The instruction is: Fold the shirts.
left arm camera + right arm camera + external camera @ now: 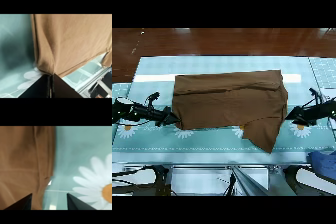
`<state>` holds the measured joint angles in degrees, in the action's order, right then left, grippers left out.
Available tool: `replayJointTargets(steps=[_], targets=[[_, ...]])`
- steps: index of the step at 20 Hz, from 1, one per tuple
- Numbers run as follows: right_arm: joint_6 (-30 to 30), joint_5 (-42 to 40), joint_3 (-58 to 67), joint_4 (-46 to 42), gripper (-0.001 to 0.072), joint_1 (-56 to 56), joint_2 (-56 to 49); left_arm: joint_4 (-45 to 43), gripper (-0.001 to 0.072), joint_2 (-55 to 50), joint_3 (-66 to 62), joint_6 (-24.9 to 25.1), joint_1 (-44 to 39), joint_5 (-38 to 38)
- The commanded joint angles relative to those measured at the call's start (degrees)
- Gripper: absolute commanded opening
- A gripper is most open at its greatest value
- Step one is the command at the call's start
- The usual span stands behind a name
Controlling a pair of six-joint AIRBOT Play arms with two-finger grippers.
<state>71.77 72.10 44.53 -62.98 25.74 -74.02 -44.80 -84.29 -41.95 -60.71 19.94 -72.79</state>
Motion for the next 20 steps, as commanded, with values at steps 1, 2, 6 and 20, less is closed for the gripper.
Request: replayJointTargets(steps=[1, 2, 6, 20], targets=[[-1.64, -6.99, -7.63, 6.23, 0.0512, -1.40, 1.73, 0.31, 0.0021, 0.02, 0.04, 0.22, 0.04, -0.26], [-0.83, -9.14, -8.39, 6.21, 0.0503, -2.89, 1.75, 0.50, 0.0021, 0.02, 0.02, 0.22, 0.04, -0.26], [3.65, -17.46, -9.01, 6.56, 0.0197, -9.75, 1.75, 2.03, 0.0021, 0.02, -0.02, 1.27, 0.07, -0.22], [0.13, -33.59, 19.78, 15.41, 0.0021, -14.99, -1.01, 11.43, 0.0020, 4.04, -19.96, 3.04, -5.73, 17.05]])
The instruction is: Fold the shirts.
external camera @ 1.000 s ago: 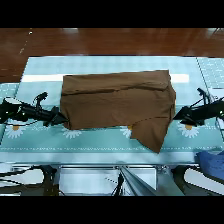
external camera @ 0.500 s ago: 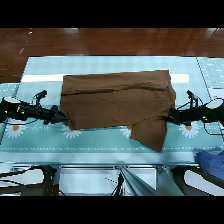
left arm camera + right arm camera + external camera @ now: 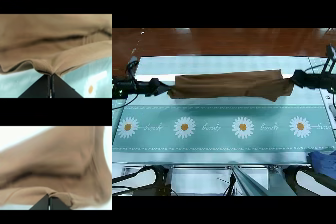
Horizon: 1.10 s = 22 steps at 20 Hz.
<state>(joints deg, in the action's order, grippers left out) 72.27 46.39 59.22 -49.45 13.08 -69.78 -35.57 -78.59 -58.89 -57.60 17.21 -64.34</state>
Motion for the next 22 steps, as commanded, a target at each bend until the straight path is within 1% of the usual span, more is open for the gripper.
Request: replayJointTargets(steps=[1, 3, 5, 8, 11, 14, 15, 16, 17, 18, 19, 20, 21, 22], targets=[[-0.37, -9.90, 6.84, 1.86, 0.0021, -3.23, -8.13, 2.19, 0.0021, -3.10, -4.26, -0.07, -4.33, 11.80], [-0.37, -14.60, 10.32, 2.43, 0.0021, -4.85, -13.94, 2.21, 0.0021, -6.49, -7.19, -0.09, -5.99, 15.67], [-0.33, -17.70, 13.94, 3.10, 0.0022, -6.05, -19.58, 2.21, 0.0021, -10.91, -11.04, -0.11, -6.69, 16.79], [-0.07, -19.89, 18.67, 4.42, 0.0021, -6.82, -26.73, 2.16, 0.0021, -16.65, -15.85, -0.09, -6.78, 17.25], [1.07, -21.33, 19.89, 5.03, 0.0023, -6.82, -30.58, 2.12, 0.0021, -20.35, -16.74, -0.09, -6.75, 17.81], [0.90, -20.79, 19.87, 4.94, 0.0028, -6.82, -31.58, 2.01, 0.0022, -22.40, -16.74, -0.07, -6.73, 15.82], [0.63, -20.70, 19.87, 4.83, 0.0111, -6.78, -31.30, 1.68, 0.0026, -22.56, -16.74, -0.04, -6.60, 15.21], [-0.39, -20.41, 19.87, 3.87, 0.0251, -6.60, -30.77, 0.98, 0.0090, -22.49, -16.76, -0.04, -6.27, 14.49], [-2.38, -19.50, 19.87, 1.57, 0.0358, -6.27, -29.77, 0.59, 0.0212, -22.38, -16.76, -0.07, -5.64, 13.35], [-3.39, -18.67, 19.87, -2.95, 0.0366, -5.62, -28.35, 0.39, 0.0372, -22.34, -16.76, -0.09, -4.66, 11.91], [-3.10, -18.01, 19.87, -8.50, 0.0365, -4.90, -26.64, 0.46, 0.0472, -22.29, -16.79, -0.13, -3.23, 9.49], [-1.53, -17.27, 19.87, -14.82, 0.0365, -3.89, -24.72, 0.46, 0.0473, -22.08, -16.79, -0.11, -1.75, 6.60], [1.57, -16.22, 19.87, -21.42, 0.0365, -2.82, -23.06, 0.46, 0.0471, -21.75, -16.79, -0.13, -0.07, 3.23], [6.54, -14.36, 19.87, -28.46, 0.0367, -1.42, -21.59, 0.44, 0.0463, -21.33, -16.76, -0.09, 1.31, 0.09]])
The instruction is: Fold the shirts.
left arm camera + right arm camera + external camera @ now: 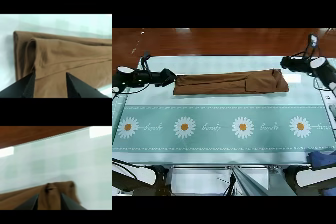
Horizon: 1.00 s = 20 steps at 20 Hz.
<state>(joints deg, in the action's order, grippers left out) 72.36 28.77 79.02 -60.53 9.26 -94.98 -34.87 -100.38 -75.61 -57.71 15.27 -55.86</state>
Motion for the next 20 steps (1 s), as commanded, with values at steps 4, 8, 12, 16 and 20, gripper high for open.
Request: replayJointTargets(steps=[4, 8, 12, 16, 20], targets=[[18.21, 18.40, 0.07, -17.20, 0.0544, 10.64, 3.26, -0.28, 0.0455, 2.47, -0.04, 0.09, 6.86, -16.35], [8.17, 29.09, 0.07, 6.73, 0.0606, 16.65, -2.03, -0.22, 0.0453, 4.79, -0.04, 0.28, 6.51, -16.83], [7.54, 29.59, 0.07, 11.10, 0.0610, 14.97, -6.01, 0.07, 0.0452, 6.32, -0.04, 0.33, 5.49, -16.85], [6.56, 26.53, 0.07, 14.53, 0.0610, 10.51, -9.22, 1.09, 0.0452, 7.39, -0.04, 6.34, 3.48, -17.46], [2.84, 23.63, 0.07, 23.28, 0.0609, 6.05, -11.63, 1.09, 0.0452, 7.54, -0.04, 7.58, 1.09, -17.07]])
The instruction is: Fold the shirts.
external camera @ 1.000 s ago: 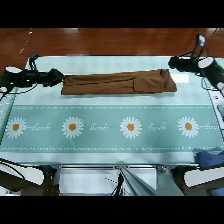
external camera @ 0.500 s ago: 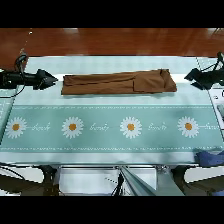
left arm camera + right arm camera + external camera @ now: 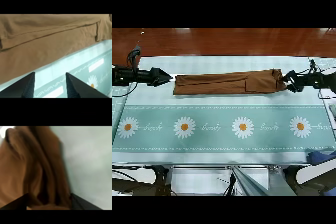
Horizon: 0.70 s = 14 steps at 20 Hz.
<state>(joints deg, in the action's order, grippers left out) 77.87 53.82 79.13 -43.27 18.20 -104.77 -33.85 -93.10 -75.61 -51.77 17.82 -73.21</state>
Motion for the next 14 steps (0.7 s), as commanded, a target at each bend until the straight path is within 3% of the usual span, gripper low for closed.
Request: replayJointTargets(steps=[1, 2, 3, 5, 6, 7, 8, 9, 10, 11, 14], targets=[[-3.72, -1.70, -0.04, 7.41, 0.0606, -3.85, -2.16, 0.07, 0.0452, 0.26, -0.04, 1.64, -1.97, 0.59], [-4.02, -2.38, -0.04, 7.63, 0.0569, -4.85, -2.21, 0.07, 0.0452, 0.26, -0.04, 1.64, -2.49, 0.72], [-4.90, -2.71, -0.04, 7.82, 0.0471, -5.64, -2.14, 0.07, 0.0452, 0.26, -0.04, 1.64, -2.86, 0.72], [-6.82, -2.08, -0.04, 10.08, 0.0106, -6.27, -1.97, 0.28, 0.0452, 0.28, -0.04, 1.62, -3.52, 0.59], [-8.26, -0.24, -0.02, 11.56, 0.0024, -6.27, -1.55, 0.94, 0.0446, 0.28, -0.04, 1.62, -3.58, 0.48], [-9.86, 1.33, -0.04, 11.61, 0.0025, -6.27, -0.50, 2.60, 0.0372, 0.28, -0.04, 1.60, -3.65, 0.09], [-10.51, 2.71, -0.04, 10.75, 0.0025, -6.27, 0.98, 4.70, 0.0365, 0.33, -0.04, 1.60, -3.69, -0.17], [-10.56, 3.85, -0.02, 8.94, 0.0025, -6.27, 3.10, 7.23, 0.0304, 0.33, -0.04, 1.60, -3.91, -0.74], [-10.49, 5.25, -0.02, 6.91, 0.0025, -6.29, 5.35, 9.97, 0.0118, 0.33, -0.04, 1.60, -4.33, -1.55], [-10.45, 6.93, -0.04, 4.55, 0.0025, -6.29, 8.04, 12.20, 0.0025, 0.33, -0.04, 1.60, -5.07, -2.12], [-5.14, 12.87, -0.04, -6.03, 0.0024, -7.32, 16.31, 15.65, 0.0022, 0.26, -0.02, -0.02, -10.12, -1.66]])
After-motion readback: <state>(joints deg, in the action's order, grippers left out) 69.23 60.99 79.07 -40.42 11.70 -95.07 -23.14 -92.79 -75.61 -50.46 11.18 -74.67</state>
